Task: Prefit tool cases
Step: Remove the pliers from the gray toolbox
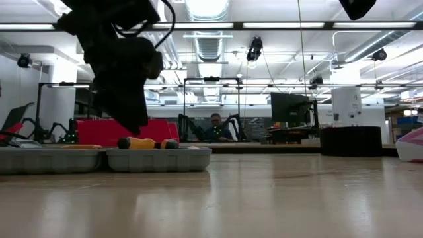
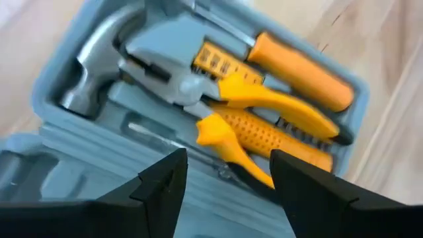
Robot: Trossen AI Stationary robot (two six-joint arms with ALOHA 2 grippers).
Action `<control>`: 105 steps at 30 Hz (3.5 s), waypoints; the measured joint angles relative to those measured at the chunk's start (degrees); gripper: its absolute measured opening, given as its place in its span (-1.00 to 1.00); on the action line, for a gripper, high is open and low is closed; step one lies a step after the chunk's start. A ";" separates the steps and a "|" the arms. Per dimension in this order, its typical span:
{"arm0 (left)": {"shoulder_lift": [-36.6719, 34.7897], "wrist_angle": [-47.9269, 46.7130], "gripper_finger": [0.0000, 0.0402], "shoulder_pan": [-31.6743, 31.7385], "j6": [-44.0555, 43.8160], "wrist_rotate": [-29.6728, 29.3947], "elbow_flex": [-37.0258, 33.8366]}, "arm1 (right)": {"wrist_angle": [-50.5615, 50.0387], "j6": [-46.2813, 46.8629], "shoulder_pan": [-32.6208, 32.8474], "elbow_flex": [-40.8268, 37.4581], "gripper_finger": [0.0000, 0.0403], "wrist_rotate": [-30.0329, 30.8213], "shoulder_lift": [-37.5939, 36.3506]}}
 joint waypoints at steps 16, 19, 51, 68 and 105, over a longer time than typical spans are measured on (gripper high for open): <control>12.48 -8.38 -0.06 0.28 7.45 1.49 10.82 | 1.29 -1.16 0.00 0.00 -1.00 -0.07 0.07; 12.51 -8.37 -0.23 0.28 8.28 1.18 11.07 | 1.36 -1.14 0.00 0.00 -1.00 -0.07 0.07; 12.48 -10.36 -0.82 3.51 17.91 -2.35 19.77 | 1.62 -0.92 0.00 0.00 -1.00 -0.06 -0.07; 12.51 -7.20 -0.79 22.34 17.45 -3.09 26.09 | 2.51 -1.03 0.00 0.00 -1.00 0.98 0.04; 44.76 -29.04 -0.78 33.86 19.49 1.55 68.51 | 2.74 -0.32 0.00 0.00 -1.00 2.38 0.09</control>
